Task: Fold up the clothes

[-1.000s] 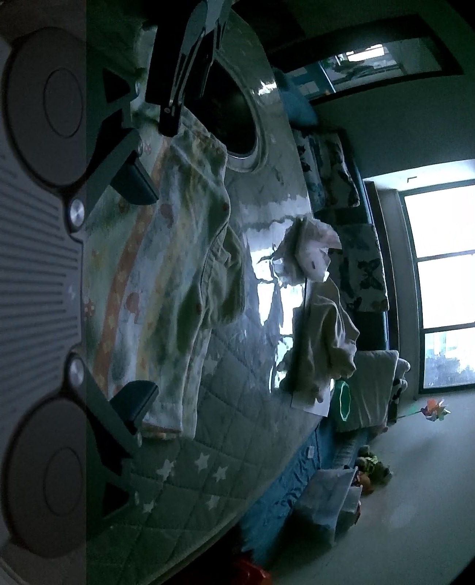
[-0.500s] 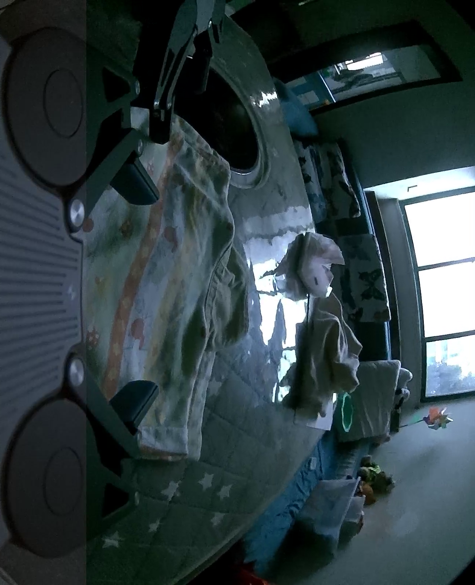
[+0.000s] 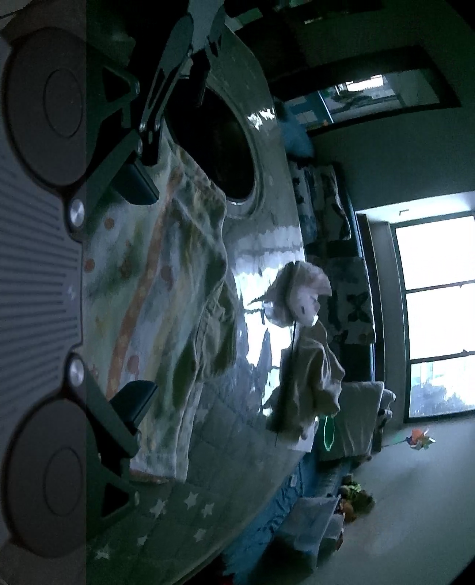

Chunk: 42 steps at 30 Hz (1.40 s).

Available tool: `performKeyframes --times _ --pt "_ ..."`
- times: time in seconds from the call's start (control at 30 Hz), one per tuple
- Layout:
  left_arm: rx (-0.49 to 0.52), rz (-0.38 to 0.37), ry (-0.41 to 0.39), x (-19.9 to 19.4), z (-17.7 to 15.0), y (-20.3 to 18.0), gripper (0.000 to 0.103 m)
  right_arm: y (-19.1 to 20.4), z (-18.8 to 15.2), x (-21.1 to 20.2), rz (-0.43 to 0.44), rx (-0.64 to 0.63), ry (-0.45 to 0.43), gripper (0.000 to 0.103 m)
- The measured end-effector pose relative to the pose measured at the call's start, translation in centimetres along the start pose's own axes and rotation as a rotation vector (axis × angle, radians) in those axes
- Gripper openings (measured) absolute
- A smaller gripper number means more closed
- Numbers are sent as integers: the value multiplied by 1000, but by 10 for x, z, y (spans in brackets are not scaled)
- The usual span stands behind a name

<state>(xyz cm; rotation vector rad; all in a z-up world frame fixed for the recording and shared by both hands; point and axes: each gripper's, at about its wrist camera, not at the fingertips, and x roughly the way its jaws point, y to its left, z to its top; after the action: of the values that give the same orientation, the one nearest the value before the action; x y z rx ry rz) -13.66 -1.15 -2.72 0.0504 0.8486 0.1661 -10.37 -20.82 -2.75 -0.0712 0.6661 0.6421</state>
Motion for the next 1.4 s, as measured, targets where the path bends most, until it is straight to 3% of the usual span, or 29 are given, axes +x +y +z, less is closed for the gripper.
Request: performKeyframes --times 0.37,0.73,1.4 --pt "-12 11 -5 -7 -11 5 103 17 -3 -3 58 -39 29 103" --pt "-24 23 4 -6 -17 15 103 36 -4 -4 27 -98 35 103" --pt "28 -46 8 -9 -22 23 103 66 -11 -7 -15 -85 74 103"
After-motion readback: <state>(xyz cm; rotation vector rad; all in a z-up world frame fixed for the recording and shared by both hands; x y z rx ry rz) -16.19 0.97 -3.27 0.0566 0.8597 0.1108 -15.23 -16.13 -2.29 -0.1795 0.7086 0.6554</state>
